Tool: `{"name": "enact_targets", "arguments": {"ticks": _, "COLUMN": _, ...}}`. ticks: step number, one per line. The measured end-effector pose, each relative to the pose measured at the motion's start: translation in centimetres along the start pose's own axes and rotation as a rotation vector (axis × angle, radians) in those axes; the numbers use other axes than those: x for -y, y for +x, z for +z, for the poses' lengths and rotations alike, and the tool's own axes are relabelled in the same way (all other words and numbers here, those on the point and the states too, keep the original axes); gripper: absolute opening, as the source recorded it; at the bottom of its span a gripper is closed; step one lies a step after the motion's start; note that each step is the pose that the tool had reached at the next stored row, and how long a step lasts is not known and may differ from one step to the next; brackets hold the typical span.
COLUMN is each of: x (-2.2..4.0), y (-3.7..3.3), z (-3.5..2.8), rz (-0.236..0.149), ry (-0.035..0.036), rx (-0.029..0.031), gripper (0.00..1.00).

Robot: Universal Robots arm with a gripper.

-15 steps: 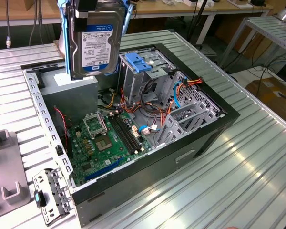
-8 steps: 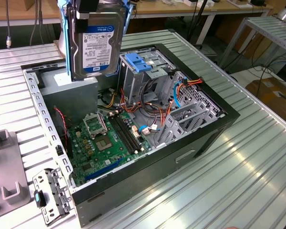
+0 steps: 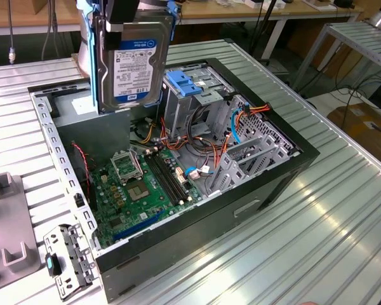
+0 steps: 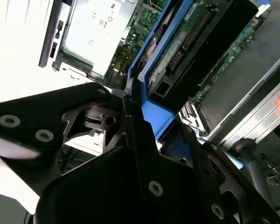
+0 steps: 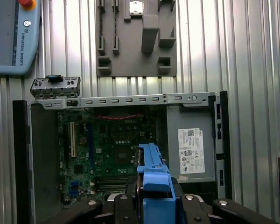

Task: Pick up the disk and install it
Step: 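Insert the disk into the insertion slot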

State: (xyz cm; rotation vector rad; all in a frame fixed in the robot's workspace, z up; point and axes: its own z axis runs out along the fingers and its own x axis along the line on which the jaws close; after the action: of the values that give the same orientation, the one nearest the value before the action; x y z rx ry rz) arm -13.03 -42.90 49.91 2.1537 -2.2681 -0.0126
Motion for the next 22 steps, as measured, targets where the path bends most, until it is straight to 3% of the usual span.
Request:
{"name": "enact_targets", "arguments": {"ticks": 3, "x": 0.33, "y": 0.98, "z": 0.11, "rz": 0.0, "ry": 0.0, "rx": -0.0011, "gripper": 0.37}}
{"name": "enact_targets", "arguments": {"ticks": 8, "x": 0.81, "y": 1.96, "z": 0.22, "rz": 0.0, "ry": 0.0001, "rx": -0.0028, "gripper": 0.37}}
{"name": "enact_targets", "arguments": {"ticks": 9, "x": 1.18, "y": 2.13, "z": 0.25, "rz": 0.0, "ry": 0.0002, "rx": -0.0028, "gripper": 0.37}}
{"name": "enact_targets", "arguments": {"ticks": 10, "x": 2.19, "y": 2.22, "z": 0.27, "rz": 0.0, "ry": 0.0002, "rx": -0.0029, "gripper": 0.37}}
{"name": "enact_targets", "arguments": {"ticks": 11, "x": 2.75, "y": 2.22, "z": 0.28, "rz": 0.0, "ry": 0.0002, "rx": -0.003, "gripper": 0.37}}
{"name": "enact_targets", "arguments": {"ticks": 17, "x": 4.88, "y": 2.13, "z": 0.31, "rz": 0.0, "ry": 0.0002, "rx": -0.0038, "gripper": 0.37}}
{"name": "enact_targets", "arguments": {"ticks": 22, "x": 5.2, "y": 2.16, "z": 0.32, "rz": 0.0, "ry": 0.0003, "rx": -0.006, "gripper": 0.37}}
